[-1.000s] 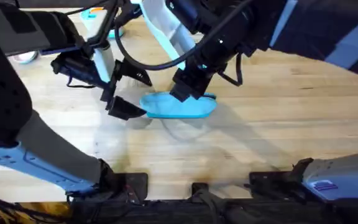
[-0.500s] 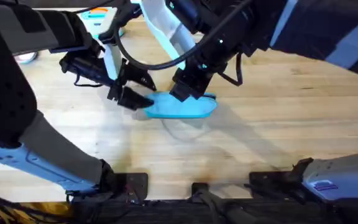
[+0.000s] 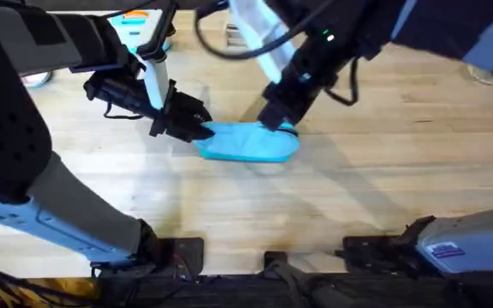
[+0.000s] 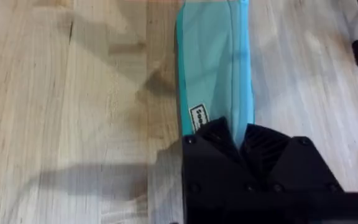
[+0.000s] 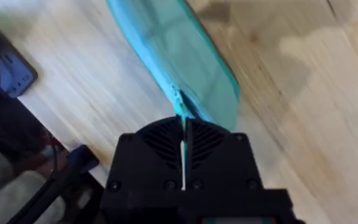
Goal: Unzip the bag, pick up the pens from the table one at a time and place them inside, then zip the bag closed.
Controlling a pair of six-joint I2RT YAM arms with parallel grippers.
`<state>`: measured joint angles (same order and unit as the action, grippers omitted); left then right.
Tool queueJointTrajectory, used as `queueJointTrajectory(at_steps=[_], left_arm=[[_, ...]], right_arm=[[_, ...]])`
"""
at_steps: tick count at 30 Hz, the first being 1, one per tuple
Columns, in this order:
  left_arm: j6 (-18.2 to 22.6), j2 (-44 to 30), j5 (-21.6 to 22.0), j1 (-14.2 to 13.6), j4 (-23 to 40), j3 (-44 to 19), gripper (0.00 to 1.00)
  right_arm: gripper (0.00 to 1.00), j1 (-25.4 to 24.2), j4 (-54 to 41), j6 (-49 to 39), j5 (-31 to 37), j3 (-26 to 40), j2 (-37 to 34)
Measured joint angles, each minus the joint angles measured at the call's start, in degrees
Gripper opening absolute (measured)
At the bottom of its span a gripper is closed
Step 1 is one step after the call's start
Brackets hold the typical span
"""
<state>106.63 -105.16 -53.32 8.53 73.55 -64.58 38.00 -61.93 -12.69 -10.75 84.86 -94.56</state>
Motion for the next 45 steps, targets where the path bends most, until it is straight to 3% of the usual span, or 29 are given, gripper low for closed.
queueJointTrajectory(at_steps=[11,17,22,36,45], left_arm=[[-0.22,0.0,-1.71,-0.74,-0.34,0.02,0.042],[-0.2,0.0,-2.65,-0.74,-0.75,0.02,0.042],[-0.22,0.0,-2.75,-0.8,-0.74,0.02,0.042],[-0.22,0.0,-1.31,-0.78,-0.69,0.04,0.042],[-0.22,0.0,-1.27,-0.78,-0.69,0.04,0.042]], right_arm=[[0.033,-13.12,-3.27,0.02,-2.64,0.17,0.0],[0.033,-17.87,-4.77,0.13,-3.51,0.15,-0.02],[0.033,-19.32,-4.02,0.24,-4.54,-2.16,-0.21],[0.032,-22.67,7.96,5.35,-4.63,-19.05,-4.55],[0.033,-22.72,6.74,11.55,-5.36,-19.05,-4.55]])
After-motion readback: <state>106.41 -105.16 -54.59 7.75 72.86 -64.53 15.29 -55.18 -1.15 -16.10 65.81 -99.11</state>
